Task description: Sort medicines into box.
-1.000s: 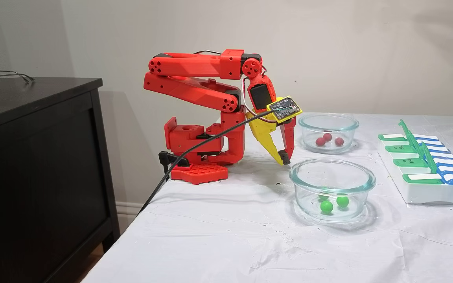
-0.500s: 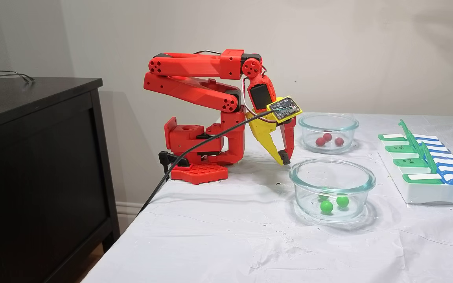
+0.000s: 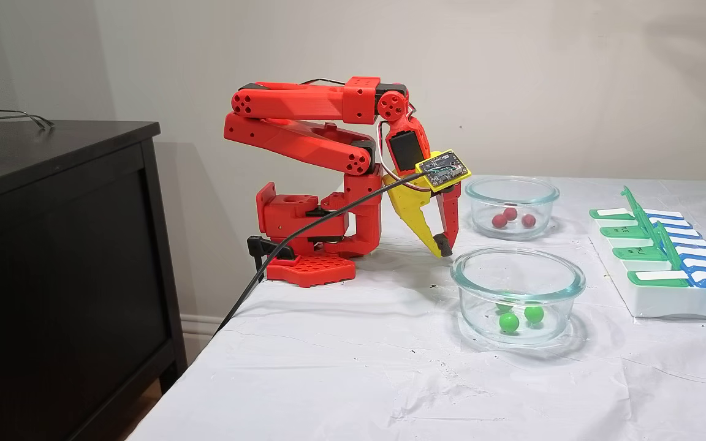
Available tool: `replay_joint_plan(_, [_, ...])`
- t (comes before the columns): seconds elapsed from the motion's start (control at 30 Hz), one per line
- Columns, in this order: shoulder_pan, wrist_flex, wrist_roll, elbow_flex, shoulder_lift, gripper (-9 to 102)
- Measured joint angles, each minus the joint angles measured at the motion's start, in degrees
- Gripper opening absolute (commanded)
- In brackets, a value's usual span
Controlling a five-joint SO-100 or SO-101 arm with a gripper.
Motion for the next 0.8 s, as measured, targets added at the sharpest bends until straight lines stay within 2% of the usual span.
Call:
replay_joint_plan(0.33, [0.0, 0.09, -0.44, 0.0, 0.0, 0])
replay_joint_plan(0.8, [-6.59, 0.09, -6.15, 0.0, 0.0, 0])
